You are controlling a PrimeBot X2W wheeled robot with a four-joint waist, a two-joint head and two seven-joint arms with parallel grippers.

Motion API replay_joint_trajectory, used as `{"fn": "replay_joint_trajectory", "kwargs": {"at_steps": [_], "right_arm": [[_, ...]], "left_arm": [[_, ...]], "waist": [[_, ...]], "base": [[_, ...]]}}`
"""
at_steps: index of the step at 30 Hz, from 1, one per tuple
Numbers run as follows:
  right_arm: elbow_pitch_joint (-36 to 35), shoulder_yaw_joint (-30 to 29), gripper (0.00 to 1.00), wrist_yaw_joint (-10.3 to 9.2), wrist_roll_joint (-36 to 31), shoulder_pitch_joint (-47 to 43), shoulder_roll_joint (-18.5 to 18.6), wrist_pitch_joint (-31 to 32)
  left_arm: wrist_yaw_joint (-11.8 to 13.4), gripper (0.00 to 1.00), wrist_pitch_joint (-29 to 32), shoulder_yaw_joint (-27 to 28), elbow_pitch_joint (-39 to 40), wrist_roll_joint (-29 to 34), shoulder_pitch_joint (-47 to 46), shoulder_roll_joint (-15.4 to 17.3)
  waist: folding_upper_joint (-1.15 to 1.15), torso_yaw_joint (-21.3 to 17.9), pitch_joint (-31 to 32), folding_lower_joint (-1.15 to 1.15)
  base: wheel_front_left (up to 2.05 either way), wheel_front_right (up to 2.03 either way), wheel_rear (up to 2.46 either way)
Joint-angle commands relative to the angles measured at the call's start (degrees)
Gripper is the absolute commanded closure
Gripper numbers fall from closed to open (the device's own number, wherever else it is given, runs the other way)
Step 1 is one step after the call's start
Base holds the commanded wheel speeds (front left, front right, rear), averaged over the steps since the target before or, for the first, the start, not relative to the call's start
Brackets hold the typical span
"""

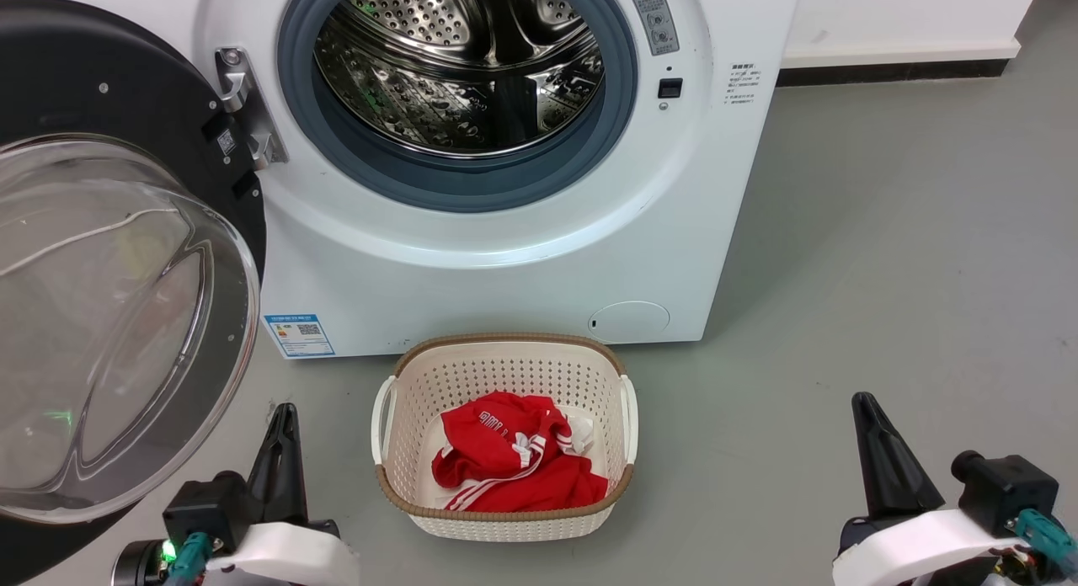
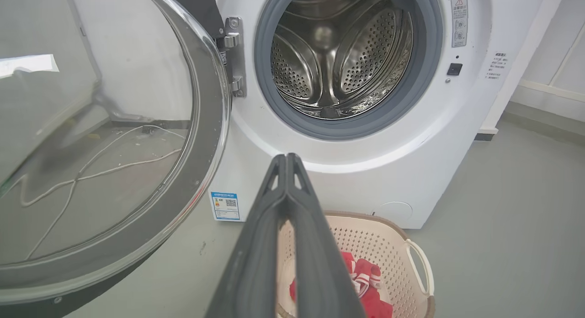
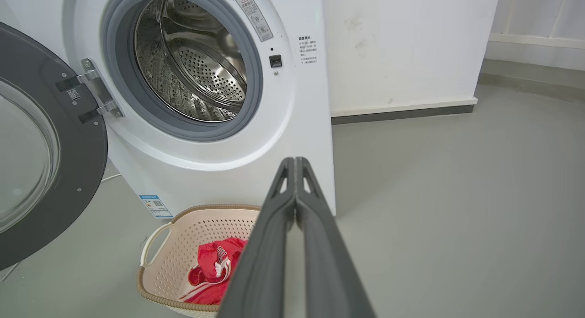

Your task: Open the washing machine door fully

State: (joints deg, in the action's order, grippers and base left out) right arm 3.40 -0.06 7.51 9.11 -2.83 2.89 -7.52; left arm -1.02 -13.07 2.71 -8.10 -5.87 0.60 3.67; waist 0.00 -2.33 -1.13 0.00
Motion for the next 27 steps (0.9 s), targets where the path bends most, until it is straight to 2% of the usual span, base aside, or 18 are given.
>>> {"fn": "replay_joint_trajectory", "kwargs": {"at_steps": [1,27], "right_arm": [[-0.52,-0.02,1.0,0.0,3.54,1.19,0.38,0.2],[3.16,-0.41,1.0,-0.01,31.32,4.07,1.64,3.37]], "left_arm": [[-0.41,1.0,0.76,0.6,0.4,-3.29,-1.85,0.23],[-2.45,1.0,6.47,1.12,-1.06,-30.87,-3.19,-0.08]], "waist": [[0.0,0.05,0.02,0.0],[0.0,0.55,0.22,0.0]], "base": [[0.0,0.0,0.0],[0.0,0.0,0.0]]}}
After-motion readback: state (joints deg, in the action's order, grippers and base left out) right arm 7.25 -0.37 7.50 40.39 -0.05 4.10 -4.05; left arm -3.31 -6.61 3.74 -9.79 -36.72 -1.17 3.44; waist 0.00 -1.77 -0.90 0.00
